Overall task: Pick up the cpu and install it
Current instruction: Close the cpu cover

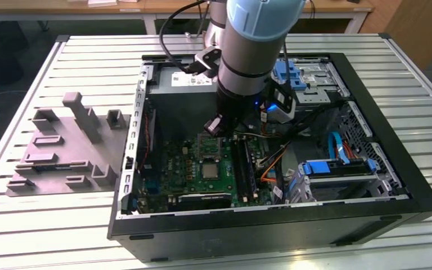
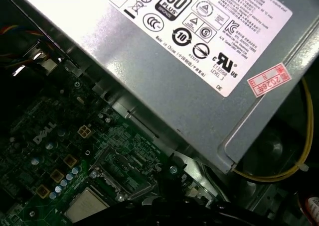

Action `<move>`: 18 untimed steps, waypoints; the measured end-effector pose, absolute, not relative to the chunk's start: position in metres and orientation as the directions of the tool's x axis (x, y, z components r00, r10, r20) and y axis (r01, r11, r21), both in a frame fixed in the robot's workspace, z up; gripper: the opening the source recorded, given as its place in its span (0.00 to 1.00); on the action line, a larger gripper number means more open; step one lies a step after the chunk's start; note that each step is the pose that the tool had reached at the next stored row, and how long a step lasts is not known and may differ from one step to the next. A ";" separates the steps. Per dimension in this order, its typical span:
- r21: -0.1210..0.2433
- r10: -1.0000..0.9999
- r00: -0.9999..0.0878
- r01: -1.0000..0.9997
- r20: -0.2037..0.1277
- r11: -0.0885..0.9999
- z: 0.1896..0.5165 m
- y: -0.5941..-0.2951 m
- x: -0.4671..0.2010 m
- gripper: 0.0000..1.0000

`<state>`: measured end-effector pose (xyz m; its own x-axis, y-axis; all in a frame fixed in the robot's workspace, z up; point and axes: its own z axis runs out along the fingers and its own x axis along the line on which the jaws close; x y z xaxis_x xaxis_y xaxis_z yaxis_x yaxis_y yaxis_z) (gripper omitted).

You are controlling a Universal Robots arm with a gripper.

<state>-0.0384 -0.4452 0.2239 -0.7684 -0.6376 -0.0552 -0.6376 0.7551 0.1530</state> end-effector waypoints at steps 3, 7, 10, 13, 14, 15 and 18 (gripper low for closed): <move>0.141 -0.639 -0.768 -0.638 -0.045 0.757 0.224 -0.445 -0.038 0.11; 0.139 -0.639 -0.768 -0.638 -0.044 0.757 0.226 -0.445 -0.038 0.11; 0.139 -0.642 -0.766 -0.641 -0.043 0.755 0.229 -0.445 -0.039 0.11; 0.139 -0.648 -0.760 -0.647 -0.043 0.749 0.231 -0.445 -0.039 0.11; 0.139 -0.652 -0.757 -0.651 -0.044 0.747 0.231 -0.445 -0.039 0.11; 0.139 -0.656 -0.754 -0.654 -0.044 0.743 0.231 -0.445 -0.039 0.11; 0.139 -0.664 -0.746 -0.663 -0.044 0.736 0.232 -0.445 -0.039 0.11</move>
<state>-0.0393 -0.4452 0.2317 -0.7463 -0.6642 -0.0436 -0.6629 0.7357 0.1391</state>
